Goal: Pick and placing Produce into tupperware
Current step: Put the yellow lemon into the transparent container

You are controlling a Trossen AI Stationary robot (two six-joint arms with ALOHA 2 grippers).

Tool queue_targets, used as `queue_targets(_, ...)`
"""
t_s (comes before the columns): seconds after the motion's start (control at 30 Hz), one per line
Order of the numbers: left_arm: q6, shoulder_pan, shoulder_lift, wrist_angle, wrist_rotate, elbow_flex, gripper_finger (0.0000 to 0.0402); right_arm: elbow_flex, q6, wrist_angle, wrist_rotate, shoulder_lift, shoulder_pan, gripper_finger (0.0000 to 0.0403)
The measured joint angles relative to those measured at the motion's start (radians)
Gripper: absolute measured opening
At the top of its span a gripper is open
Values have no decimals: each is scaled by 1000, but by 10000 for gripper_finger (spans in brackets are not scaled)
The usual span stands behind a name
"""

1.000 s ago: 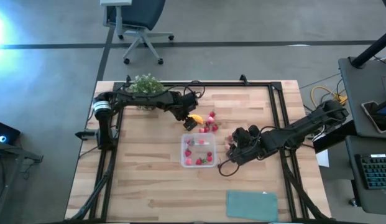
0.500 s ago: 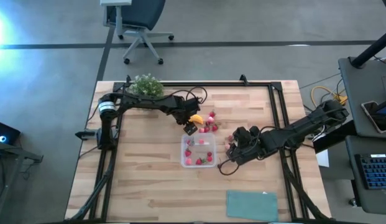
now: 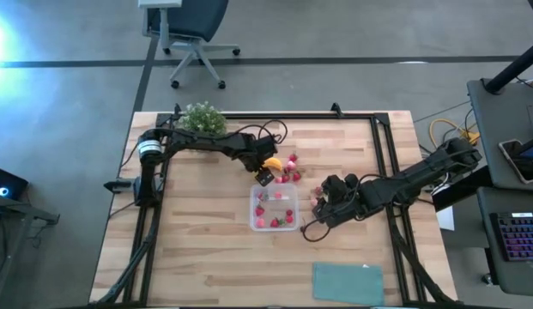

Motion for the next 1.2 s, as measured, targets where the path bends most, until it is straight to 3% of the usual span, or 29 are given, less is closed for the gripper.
queue_targets(0.47, 69, -3, 0, 3, -7, -38, 236, 0, -27, -3, 1, 0, 0, 224)
queue_targets(0.73, 75, -3, 0, 10, -17, -36, 180, 0, -26, -3, 1, 0, 0, 224)
queue_targets(0.9, 76, -3, -5, 6, -17, -27, 191, 0, -26, -3, 1, 0, 0, 224)
queue_targets(1.2, 74, -16, -167, -17, -13, -16, 186, 0, -26, -3, 2, 0, 0, 224)
